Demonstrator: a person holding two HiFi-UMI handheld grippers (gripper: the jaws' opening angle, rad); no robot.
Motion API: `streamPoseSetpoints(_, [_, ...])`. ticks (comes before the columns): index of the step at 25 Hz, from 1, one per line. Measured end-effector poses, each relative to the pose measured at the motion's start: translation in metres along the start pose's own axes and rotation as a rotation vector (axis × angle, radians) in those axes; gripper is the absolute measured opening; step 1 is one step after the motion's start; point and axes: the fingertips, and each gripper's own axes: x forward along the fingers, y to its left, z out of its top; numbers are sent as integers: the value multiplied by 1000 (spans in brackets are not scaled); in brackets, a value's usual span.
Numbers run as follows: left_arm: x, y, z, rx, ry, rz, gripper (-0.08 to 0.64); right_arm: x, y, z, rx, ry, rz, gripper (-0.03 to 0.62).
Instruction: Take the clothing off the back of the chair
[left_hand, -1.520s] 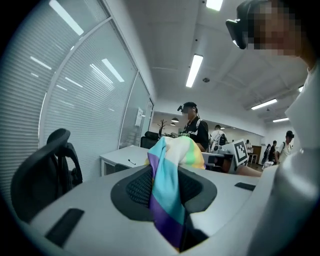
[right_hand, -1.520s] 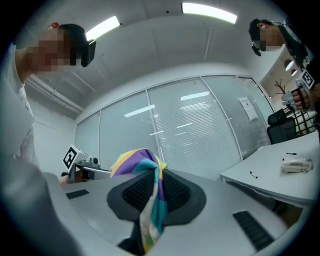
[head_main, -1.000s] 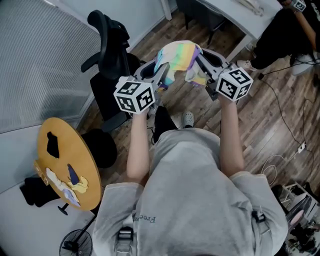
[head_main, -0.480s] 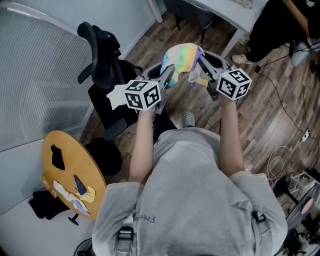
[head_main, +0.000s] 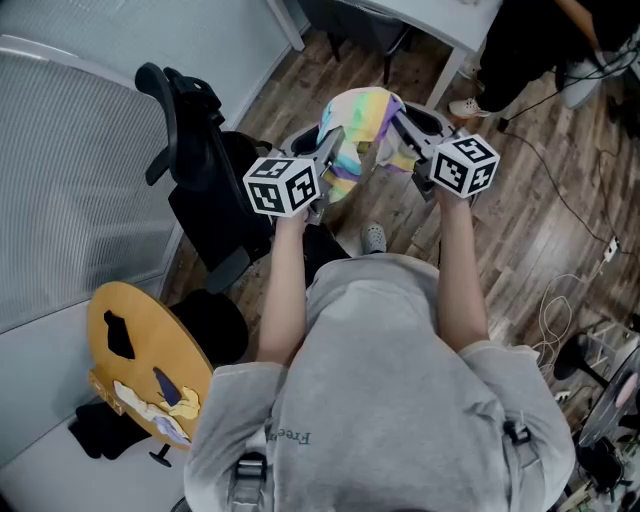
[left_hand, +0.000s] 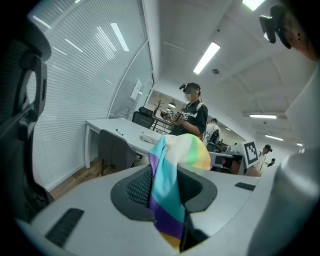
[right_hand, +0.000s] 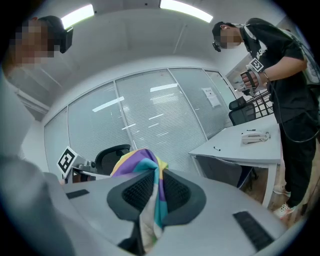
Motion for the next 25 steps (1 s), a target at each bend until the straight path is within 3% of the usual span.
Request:
streamPoseSetpoints(9, [-12,32,-23,-38,6,135,115,14,12,-35,-72,121,3,61])
streamPoseSetpoints(16, [-32,52,-48,-69,23,234,115,30,24,-65,-76,185,49,61])
streamPoseSetpoints(25, [-55,70,-65,-78,27,307,115,50,40,-85,-106,244,94,61])
